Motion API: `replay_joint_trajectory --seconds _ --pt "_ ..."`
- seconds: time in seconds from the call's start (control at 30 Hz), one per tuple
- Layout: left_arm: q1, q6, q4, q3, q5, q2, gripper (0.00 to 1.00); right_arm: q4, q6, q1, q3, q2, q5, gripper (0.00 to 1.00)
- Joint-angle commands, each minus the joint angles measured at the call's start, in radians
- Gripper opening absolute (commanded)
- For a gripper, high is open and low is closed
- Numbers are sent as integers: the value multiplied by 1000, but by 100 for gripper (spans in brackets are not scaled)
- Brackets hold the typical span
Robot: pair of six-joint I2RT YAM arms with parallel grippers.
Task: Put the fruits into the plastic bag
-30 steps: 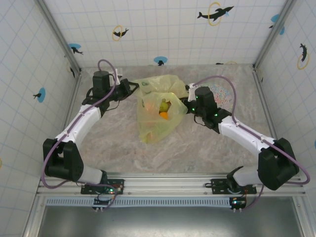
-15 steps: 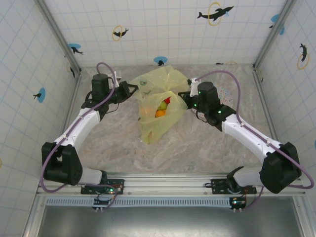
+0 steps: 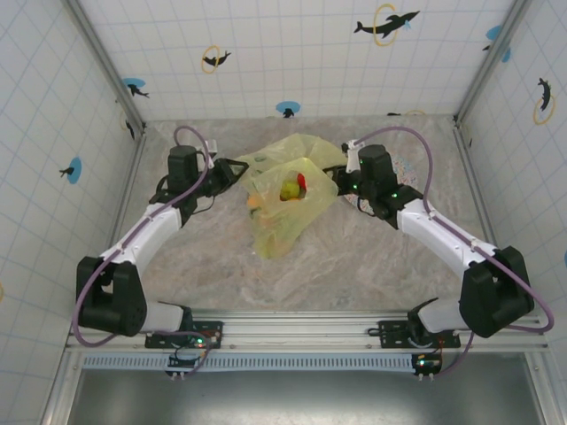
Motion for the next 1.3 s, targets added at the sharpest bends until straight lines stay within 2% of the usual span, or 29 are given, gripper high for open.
replay_joint_trajectory --seconds 0.0,0.27,0.37,0.53,0.67,0.73,0.83,0.9,1.07,1.17,1.27 --pt "7 16 15 14 -40 -56 36 -23 -17 -13 4 -61 26 43" --pt "8 145 -35 34 -166 -153 59 -39 -52 -64 -22 -216 129 62" --pt "8 200 -59 32 -231 -196 67 -40 -77 -84 -32 -275 181 67" --pt "8 242 -65 -37 -444 -311 82 -48 -144 -119 -64 -350 310 76" --pt "9 209 54 -223 -633 -443 98 9 -205 -144 -184 -418 501 83" --pt "8 186 134 -326 -698 -491 98 61 -216 -166 -268 -448 573 90" --pt "10 156 217 -444 -805 -509 98 142 -194 -217 -389 -476 607 100" --pt "9 183 241 -493 -896 -495 98 184 -181 -240 -465 -482 621 100" --pt "9 354 347 -624 -1188 -457 98 243 -161 -254 -622 -471 692 100" --pt "10 477 508 -730 -1228 -434 98 319 -159 -260 -725 -451 722 100" --pt "9 595 659 -792 -1187 -369 98 416 -158 -271 -804 -412 731 100"
